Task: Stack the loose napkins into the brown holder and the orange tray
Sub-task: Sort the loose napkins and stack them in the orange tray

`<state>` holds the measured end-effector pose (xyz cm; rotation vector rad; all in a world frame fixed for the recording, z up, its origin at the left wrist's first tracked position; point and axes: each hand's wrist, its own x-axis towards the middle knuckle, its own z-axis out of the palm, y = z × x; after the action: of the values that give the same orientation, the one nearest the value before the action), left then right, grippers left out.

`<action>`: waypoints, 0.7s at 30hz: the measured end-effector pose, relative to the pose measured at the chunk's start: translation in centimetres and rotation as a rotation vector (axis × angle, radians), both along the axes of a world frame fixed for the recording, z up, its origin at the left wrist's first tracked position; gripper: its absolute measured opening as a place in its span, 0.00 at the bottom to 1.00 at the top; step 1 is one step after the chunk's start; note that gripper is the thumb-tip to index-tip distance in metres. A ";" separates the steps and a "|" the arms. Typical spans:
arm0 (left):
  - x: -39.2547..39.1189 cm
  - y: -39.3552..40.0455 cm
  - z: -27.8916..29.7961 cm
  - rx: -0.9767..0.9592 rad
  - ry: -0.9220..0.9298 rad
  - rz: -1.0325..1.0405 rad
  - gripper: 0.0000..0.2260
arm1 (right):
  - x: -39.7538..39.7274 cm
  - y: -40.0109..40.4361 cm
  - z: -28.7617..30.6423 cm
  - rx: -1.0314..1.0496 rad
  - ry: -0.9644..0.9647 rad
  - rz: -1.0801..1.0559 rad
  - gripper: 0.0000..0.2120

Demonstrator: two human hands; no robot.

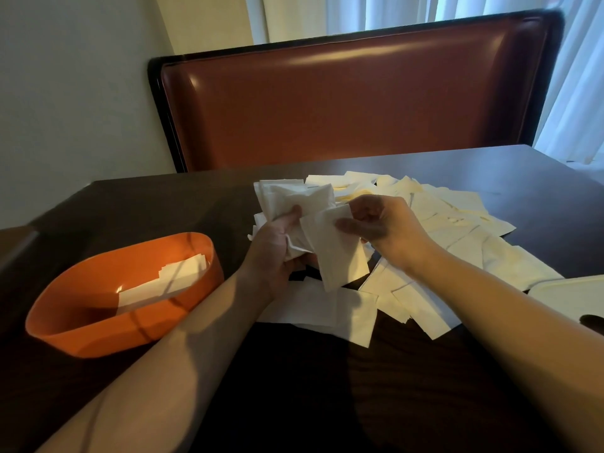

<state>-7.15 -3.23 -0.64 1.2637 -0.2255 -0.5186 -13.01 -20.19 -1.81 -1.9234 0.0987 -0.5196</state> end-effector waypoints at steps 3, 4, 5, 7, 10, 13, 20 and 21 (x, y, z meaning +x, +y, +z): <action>0.0 0.0 0.0 0.002 0.000 0.008 0.09 | 0.0 -0.2 0.1 -0.025 0.003 -0.018 0.09; 0.0 0.0 0.0 0.003 -0.001 0.006 0.09 | -0.1 -0.2 0.2 -0.022 0.004 -0.026 0.09; 0.0 0.0 0.0 0.003 -0.003 0.000 0.08 | -0.1 -0.3 0.1 -0.016 0.002 -0.036 0.08; 0.0 0.0 0.0 0.000 -0.006 -0.004 0.07 | 0.0 -0.6 0.1 -0.013 0.000 -0.063 0.07; 0.1 0.0 -0.1 0.005 -0.012 0.009 0.06 | 0.1 -0.6 0.1 -0.028 -0.006 -0.054 0.06; 0.0 0.0 0.0 0.009 -0.013 0.000 0.06 | 0.0 -0.4 0.1 -0.155 0.001 0.042 0.14; -0.2 0.0 0.1 0.024 -0.015 -0.026 0.06 | -0.1 -0.3 -0.2 -0.347 -0.087 -0.036 0.06; -0.2 0.0 0.1 0.026 -0.013 -0.025 0.06 | 0.0 -0.4 -0.1 -0.344 -0.093 -0.060 0.07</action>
<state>-7.34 -3.22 -0.54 1.2912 -0.2465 -0.5362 -13.05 -20.59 -1.93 -2.2321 0.0065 -0.7009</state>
